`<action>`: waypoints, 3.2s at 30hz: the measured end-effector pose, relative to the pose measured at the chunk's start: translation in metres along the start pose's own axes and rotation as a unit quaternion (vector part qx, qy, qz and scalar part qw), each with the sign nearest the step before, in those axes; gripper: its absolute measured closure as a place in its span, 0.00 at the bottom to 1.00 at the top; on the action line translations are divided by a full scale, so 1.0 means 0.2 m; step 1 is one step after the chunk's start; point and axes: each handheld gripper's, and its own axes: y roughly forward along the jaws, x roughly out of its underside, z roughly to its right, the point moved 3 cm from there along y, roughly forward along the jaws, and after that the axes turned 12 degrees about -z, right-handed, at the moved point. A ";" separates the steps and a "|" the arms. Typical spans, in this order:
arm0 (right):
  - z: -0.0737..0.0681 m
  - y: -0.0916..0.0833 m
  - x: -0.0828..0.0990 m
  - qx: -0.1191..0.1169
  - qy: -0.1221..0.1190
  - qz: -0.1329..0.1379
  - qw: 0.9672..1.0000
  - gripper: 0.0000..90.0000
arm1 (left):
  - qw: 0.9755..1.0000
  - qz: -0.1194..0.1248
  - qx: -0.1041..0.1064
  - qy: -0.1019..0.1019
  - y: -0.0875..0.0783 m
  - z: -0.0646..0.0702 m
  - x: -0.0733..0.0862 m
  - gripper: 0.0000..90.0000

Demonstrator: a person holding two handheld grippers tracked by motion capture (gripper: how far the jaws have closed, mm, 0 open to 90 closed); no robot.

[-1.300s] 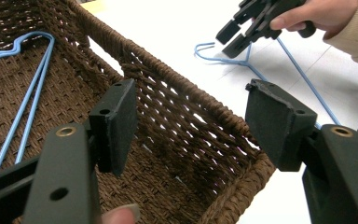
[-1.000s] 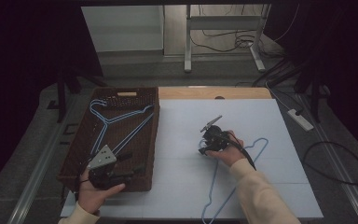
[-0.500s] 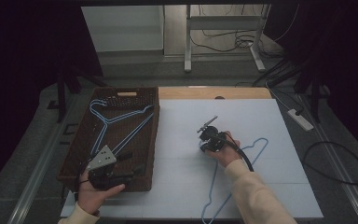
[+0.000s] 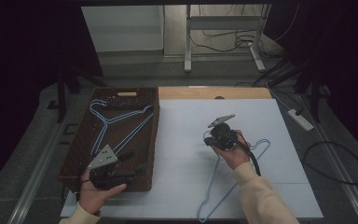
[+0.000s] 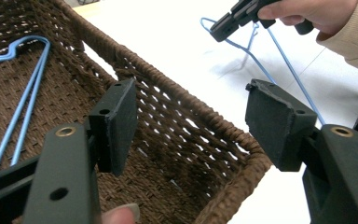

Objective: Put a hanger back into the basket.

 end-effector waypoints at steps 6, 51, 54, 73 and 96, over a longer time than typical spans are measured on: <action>0.00 -0.06 0.02 0.000 0.002 0.024 1.000 0.97 | 1.000 0.001 0.005 0.000 0.00 0.03 -0.03 0.38; -0.03 -0.20 0.04 -0.003 -0.002 0.091 0.996 0.97 | 0.987 -0.121 0.104 0.036 0.67 0.49 -0.32 0.35; -0.03 -0.20 0.04 -0.002 -0.002 0.092 0.996 0.97 | 0.983 -0.135 0.116 0.033 0.76 0.51 -0.32 0.35; -0.03 -0.21 0.05 -0.001 -0.001 0.100 0.995 0.97 | 0.970 -0.182 0.161 -0.007 0.99 0.50 -0.31 0.70; 0.00 -0.32 0.11 -0.017 0.019 0.155 0.988 0.88 | 0.970 -0.160 0.173 -0.066 0.94 0.48 -0.33 0.97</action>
